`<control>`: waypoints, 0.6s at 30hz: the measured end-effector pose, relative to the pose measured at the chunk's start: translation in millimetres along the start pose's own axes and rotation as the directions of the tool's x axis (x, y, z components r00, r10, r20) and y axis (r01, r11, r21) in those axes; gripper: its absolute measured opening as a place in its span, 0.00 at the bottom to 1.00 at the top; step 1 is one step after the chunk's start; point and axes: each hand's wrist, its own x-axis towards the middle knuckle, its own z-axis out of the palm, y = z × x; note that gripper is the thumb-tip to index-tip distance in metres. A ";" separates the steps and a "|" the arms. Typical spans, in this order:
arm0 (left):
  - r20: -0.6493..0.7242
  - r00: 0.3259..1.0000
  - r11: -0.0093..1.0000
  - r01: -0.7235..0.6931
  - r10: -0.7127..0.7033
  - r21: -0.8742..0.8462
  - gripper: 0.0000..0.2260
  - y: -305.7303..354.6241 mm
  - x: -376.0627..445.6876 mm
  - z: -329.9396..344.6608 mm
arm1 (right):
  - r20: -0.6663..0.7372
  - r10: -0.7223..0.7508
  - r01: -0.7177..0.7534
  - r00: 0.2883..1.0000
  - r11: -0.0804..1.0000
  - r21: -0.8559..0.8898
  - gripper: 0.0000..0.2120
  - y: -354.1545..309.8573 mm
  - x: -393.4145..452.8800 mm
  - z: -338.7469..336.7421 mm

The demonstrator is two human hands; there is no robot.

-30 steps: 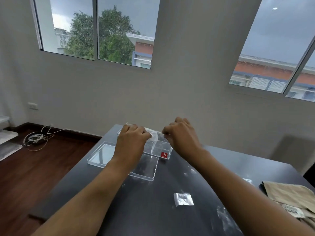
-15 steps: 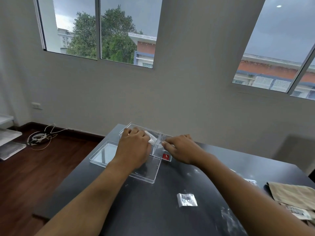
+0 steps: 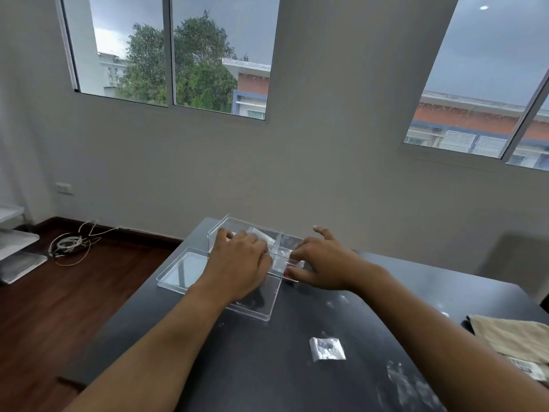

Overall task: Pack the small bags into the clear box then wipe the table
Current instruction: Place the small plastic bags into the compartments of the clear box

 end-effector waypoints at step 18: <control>-0.149 0.989 1.000 -0.009 0.010 0.003 0.18 -0.1 2.4 3.9 | -0.106 0.120 -0.106 0.987 0.985 0.135 0.40 10.6 -29.7 -4.2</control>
